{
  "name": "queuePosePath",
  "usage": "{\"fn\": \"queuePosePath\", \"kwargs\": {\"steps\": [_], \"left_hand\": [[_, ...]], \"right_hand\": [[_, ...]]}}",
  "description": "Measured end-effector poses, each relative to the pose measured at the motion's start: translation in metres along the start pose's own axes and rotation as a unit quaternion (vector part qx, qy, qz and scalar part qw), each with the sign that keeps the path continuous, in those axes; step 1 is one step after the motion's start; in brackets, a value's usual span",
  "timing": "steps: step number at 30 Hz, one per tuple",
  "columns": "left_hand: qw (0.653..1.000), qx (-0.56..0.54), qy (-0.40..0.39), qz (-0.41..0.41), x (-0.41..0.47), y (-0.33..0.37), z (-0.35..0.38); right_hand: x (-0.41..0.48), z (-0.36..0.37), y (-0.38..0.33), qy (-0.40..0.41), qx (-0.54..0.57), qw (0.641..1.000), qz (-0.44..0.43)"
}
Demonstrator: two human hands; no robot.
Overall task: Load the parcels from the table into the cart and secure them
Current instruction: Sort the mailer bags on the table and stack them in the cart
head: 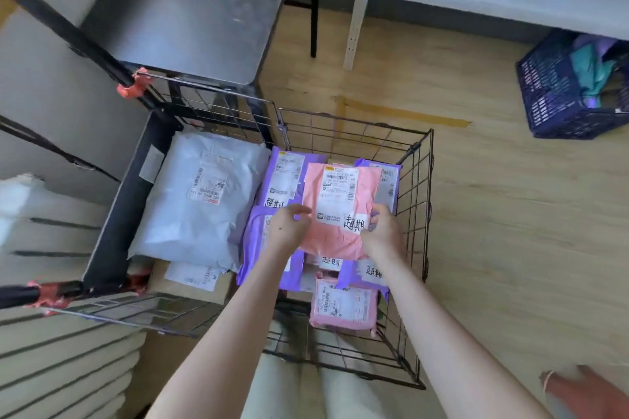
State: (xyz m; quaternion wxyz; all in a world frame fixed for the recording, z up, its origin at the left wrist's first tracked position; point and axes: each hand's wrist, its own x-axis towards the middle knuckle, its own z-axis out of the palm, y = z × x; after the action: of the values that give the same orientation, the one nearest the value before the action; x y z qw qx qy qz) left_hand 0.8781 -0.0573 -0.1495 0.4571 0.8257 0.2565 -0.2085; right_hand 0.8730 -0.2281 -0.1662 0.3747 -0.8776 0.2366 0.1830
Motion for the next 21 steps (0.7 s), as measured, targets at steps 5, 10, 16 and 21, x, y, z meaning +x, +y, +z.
{"fn": "queuePosePath", "kwargs": {"steps": [5, 10, 16, 21], "left_hand": [[1.0, 0.03, 0.005, 0.001, 0.063, -0.012, 0.03], [0.998, 0.063, 0.0, 0.02, 0.103, -0.03, 0.048], [0.982, 0.14, 0.003, 0.124, 0.129, -0.043, 0.057], [0.961, 0.203, -0.006, 0.186, 0.142, -0.056, 0.058]], "right_hand": [[0.057, 0.037, 0.008, -0.008, 0.028, 1.0, 0.005], [0.082, 0.062, 0.013, -0.02, -0.024, 0.999, -0.022], [0.094, 0.071, 0.019, -0.009, -0.288, 0.955, -0.071], [0.104, 0.074, 0.025, -0.008, -0.343, 0.936, -0.076]]}}
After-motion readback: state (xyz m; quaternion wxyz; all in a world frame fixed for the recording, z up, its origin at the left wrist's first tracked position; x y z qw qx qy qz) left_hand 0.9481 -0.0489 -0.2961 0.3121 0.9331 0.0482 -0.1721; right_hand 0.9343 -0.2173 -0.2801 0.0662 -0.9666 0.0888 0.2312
